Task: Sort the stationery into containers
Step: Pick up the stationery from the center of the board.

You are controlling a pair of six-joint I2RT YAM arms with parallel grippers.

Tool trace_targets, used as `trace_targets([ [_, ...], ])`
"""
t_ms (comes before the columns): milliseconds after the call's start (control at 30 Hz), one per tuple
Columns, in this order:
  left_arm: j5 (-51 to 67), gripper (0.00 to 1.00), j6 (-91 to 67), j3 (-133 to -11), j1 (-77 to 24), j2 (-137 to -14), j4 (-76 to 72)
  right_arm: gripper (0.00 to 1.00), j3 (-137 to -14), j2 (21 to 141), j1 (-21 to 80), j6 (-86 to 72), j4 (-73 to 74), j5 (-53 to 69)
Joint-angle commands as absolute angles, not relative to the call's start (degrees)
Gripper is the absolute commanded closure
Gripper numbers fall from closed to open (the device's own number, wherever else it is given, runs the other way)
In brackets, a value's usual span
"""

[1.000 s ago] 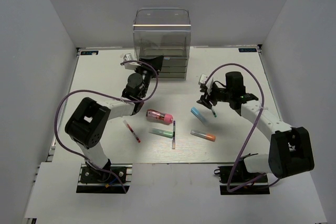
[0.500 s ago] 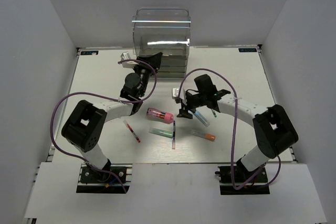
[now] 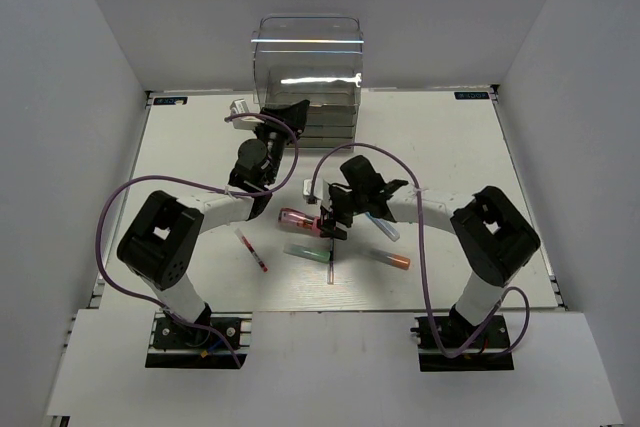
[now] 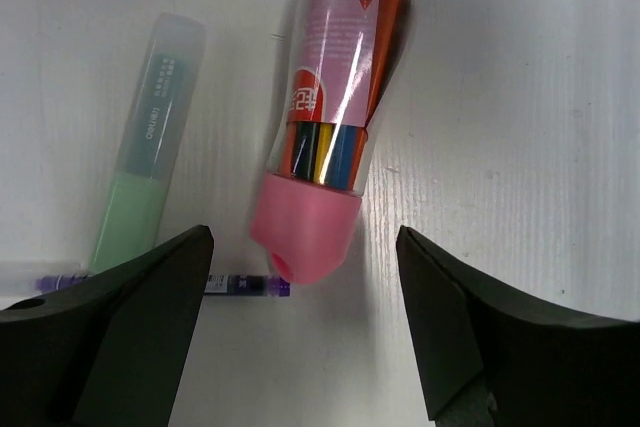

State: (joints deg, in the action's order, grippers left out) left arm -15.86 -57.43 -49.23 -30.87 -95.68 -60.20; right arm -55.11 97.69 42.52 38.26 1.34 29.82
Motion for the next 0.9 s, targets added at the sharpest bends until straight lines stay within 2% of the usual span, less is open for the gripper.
trace_targets([
  [0, -15.73, 0.56, -56.69, -50.01, -30.85, -92.99, -62.58, 0.20, -57.39, 99.05, 43.77, 35.33, -2.20, 27.34],
  [167, -15.73, 0.56, -56.69, -50.01, -30.85, -92.99, -62.58, 0.22, -57.92, 101.51, 45.18, 33.58, -3.78, 26.02],
  [233, -15.73, 0.56, -56.69, -50.01, -30.85, -92.99, -62.58, 0.29, -58.80, 102.57, 45.62, 32.70, -3.87, 25.23],
  [300, -15.73, 0.56, -56.69, -50.01, -30.85, -92.99, -62.58, 0.41, -58.80, 102.92, 45.79, 32.69, -4.13, 24.79],
  [467, -15.73, 0.56, -56.69, -50.01, -30.85, -92.99, -62.58, 0.53, -58.01, 102.92, 46.23, 33.66, -4.04, 23.73],
  [567, -15.73, 0.56, -56.69, -50.01, -30.85, -92.99, -62.58, 0.52, -57.57, 103.10, 46.40, 34.01, -3.87, 22.33],
  [633, -15.73, 0.56, -56.69, -50.01, -30.85, -92.99, -62.58, 0.45, -57.39, 103.27, 46.49, 34.27, -3.87, 21.10],
  [800, -15.73, 0.56, -56.69, -50.01, -30.85, -92.99, -62.58, 0.45, -57.13, 103.80, 46.76, 34.98, -3.61, 19.16],
  [867, -15.73, 0.56, -56.69, -49.48, -30.85, -92.99, -63.10, 0.51, -57.30, 103.62, 46.85, 35.24, -3.60, 18.90],
])
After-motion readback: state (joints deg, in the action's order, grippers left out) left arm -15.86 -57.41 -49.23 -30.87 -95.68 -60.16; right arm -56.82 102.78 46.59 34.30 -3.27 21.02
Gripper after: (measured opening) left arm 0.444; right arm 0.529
